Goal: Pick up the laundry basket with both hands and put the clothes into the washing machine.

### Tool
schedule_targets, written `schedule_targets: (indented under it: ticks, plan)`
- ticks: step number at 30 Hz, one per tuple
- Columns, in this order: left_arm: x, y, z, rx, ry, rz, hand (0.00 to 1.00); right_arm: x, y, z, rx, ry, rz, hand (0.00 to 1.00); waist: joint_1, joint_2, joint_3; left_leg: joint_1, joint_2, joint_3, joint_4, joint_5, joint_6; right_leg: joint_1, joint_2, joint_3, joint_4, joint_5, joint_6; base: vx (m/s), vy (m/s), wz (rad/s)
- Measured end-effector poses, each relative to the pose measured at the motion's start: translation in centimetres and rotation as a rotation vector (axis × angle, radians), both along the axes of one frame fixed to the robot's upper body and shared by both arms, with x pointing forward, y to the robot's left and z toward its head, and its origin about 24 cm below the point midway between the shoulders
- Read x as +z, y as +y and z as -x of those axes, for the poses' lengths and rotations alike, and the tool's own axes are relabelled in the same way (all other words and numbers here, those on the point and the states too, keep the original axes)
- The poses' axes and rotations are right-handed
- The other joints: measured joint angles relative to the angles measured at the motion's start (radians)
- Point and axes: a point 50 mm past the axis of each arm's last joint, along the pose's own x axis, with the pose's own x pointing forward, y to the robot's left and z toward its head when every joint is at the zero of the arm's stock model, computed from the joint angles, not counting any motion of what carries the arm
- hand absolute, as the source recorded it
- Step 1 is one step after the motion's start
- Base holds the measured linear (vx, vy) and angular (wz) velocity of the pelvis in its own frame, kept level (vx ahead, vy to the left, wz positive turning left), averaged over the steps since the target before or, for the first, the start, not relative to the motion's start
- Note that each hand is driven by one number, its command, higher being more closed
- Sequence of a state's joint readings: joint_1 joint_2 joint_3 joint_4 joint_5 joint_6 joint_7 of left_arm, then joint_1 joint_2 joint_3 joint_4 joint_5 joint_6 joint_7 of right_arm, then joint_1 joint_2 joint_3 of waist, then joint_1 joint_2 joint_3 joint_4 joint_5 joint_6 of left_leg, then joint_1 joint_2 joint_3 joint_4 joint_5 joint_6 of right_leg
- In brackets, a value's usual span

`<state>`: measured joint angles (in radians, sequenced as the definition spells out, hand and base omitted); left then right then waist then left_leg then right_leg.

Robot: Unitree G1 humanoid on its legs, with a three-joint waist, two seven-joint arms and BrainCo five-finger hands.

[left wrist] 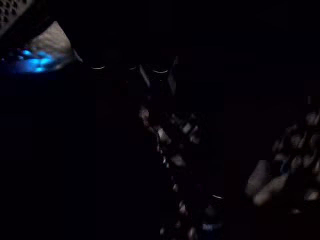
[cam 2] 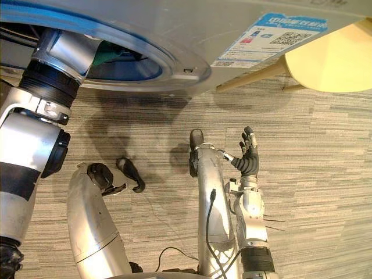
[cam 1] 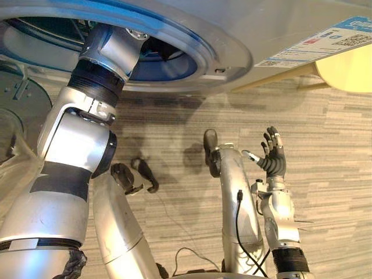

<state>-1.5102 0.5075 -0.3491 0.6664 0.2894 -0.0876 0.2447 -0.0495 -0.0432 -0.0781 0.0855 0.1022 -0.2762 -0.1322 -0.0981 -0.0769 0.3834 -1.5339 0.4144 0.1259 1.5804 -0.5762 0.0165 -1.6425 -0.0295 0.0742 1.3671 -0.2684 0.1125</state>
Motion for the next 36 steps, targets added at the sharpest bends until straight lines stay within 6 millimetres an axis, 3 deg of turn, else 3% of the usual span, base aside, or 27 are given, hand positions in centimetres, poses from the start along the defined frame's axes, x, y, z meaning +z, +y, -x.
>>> schedule_targets:
  ticks: [3, 6, 8, 12, 16, 21, 23, 28, 33, 36]
  plan:
    - [0.2, 1.5, 1.2, -0.016, -0.087, 0.073, 0.0, 0.4, 0.1, 0.1, 0.001, -0.013, 0.039, 0.0, 0.003, 0.001, 0.001, 0.007, -0.011, -0.008, 0.001, 0.0, 0.0, 0.01, -0.011, -0.007, 0.011, -0.011, -0.003, -0.01, -0.002, 0.13]
    - [-1.1, 3.4, 1.5, -0.017, -0.096, 0.128, 0.0, 0.3, 1.0, 0.1, 0.026, -0.007, 0.067, 0.0, 0.006, 0.002, 0.003, 0.023, -0.015, -0.012, -0.005, 0.0, -0.001, 0.03, -0.02, -0.014, 0.012, -0.022, -0.004, -0.02, -0.003, 0.08]
    - [-2.6, 4.4, 1.5, -0.004, -0.084, 0.136, 0.0, 0.3, 1.1, 0.1, 0.022, -0.009, 0.072, 0.0, 0.011, 0.002, 0.003, 0.031, -0.016, -0.01, -0.012, 0.0, -0.001, 0.036, -0.022, -0.015, 0.006, -0.024, -0.005, -0.01, 0.001, 0.02]
    - [-5.6, 4.7, 1.0, -0.013, -0.001, 0.109, 0.0, 0.5, 1.2, 0.1, 0.018, -0.014, 0.094, 0.0, 0.026, 0.004, 0.004, 0.032, -0.017, -0.009, -0.019, 0.0, -0.001, 0.035, -0.023, -0.016, 0.004, -0.026, -0.007, 0.0, 0.0, 0.0]
    - [-9.9, 5.0, 0.3, -0.033, 0.107, 0.148, 0.0, 0.6, 1.4, 0.1, 0.015, -0.017, 0.092, 0.0, 0.029, 0.004, 0.004, 0.033, -0.017, -0.009, -0.027, 0.001, -0.002, 0.035, -0.023, -0.019, 0.003, -0.031, -0.01, 0.0, 0.0, 0.0]
    - [-15.5, 5.6, 0.6, -0.055, 0.213, 0.318, 0.0, 1.1, 1.7, 0.2, -0.005, -0.039, 0.099, 0.0, 0.033, 0.005, 0.004, 0.035, -0.017, -0.011, -0.029, 0.0, -0.004, 0.034, -0.024, -0.021, 0.007, -0.039, -0.014, 0.0, -0.001, 0.01]
    - [-18.5, 5.7, 1.4, -0.069, 0.257, 0.442, 0.0, 1.4, 1.9, 0.2, -0.011, -0.051, 0.096, 0.0, 0.041, 0.005, 0.004, 0.038, -0.018, -0.012, -0.029, 0.0, -0.008, 0.035, -0.025, -0.022, 0.013, -0.043, -0.018, 0.0, -0.013, 0.04]
    - [-23.8, 5.2, 4.4, -0.082, 0.329, 0.618, 0.0, 1.2, 1.7, 0.3, -0.028, -0.04, 0.095, 0.0, 0.063, 0.007, 0.003, 0.086, -0.036, -0.031, -0.029, -0.004, -0.024, 0.084, -0.045, -0.033, 0.046, -0.081, -0.03, 0.01, -0.024, 0.17]
    - [-29.6, 4.3, 7.6, -0.074, 0.472, 0.771, 0.0, 0.1, 1.4, 1.0, -0.049, 0.008, 0.108, 0.0, 0.09, 0.014, -0.001, 0.26, -0.077, -0.04, -0.1, -0.001, -0.052, 0.259, -0.085, -0.049, 0.031, -0.133, -0.044, 0.03, -0.051, 0.31]
    - [-32.9, 4.0, 9.5, -0.092, 0.583, 0.869, 0.0, -1.6, 0.9, 1.8, -0.05, 0.088, 0.134, 0.0, 0.114, 0.029, -0.01, 0.419, -0.108, -0.045, -0.205, 0.018, -0.084, 0.427, -0.112, -0.081, -0.042, -0.149, -0.057, 0.07, -0.092, 0.3]
